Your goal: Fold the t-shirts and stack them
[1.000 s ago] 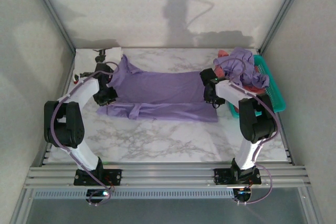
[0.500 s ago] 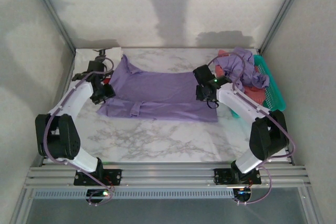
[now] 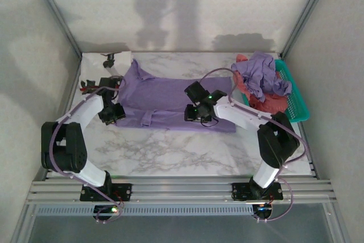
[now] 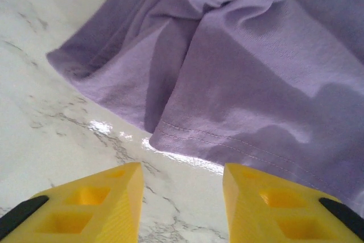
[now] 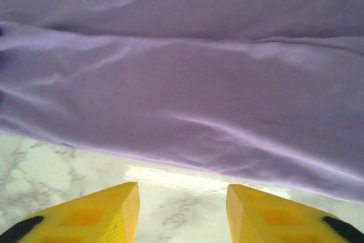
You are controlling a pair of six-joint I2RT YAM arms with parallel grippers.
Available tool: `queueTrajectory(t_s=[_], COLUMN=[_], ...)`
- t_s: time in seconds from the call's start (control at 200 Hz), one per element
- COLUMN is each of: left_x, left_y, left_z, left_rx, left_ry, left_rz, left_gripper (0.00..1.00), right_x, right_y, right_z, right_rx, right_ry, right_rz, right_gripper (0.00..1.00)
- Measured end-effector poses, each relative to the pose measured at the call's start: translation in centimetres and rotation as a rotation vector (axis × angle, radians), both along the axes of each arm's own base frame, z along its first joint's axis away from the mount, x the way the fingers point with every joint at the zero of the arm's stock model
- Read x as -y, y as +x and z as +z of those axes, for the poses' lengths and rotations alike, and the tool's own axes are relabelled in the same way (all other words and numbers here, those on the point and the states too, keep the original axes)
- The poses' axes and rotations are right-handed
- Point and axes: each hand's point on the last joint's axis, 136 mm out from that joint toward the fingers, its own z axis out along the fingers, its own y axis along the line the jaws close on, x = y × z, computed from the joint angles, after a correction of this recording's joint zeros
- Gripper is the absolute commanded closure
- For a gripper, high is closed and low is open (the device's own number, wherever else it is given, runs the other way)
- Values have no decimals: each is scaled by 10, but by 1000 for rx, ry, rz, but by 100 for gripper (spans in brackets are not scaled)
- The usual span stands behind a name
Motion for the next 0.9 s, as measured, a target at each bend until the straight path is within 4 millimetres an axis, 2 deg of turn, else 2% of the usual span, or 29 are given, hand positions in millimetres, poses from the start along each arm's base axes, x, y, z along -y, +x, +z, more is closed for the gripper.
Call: queueTrajectory(t_s=[0.165,0.365,0.666,0.901], left_x=[3,2,-4,-8], left_y=[-3,0,5,7], left_z=[-18,-26,-31,-36], left_rx=[-41,-47,-29,-32], left_ry=[-19,-11,-8,-10], left_rz=[-3,-8,-7,-4], left_gripper=[64,67,74,74], right_x=[-33,-64,-99,-129], right_y=[-4,3,7,11], right_z=[4,15,-8,-4], right_rx=[-14,-16,-94,-100], right_ry=[117,231,324,396], right_rz=[20,24,21,50], right_gripper=[53,53,47,47])
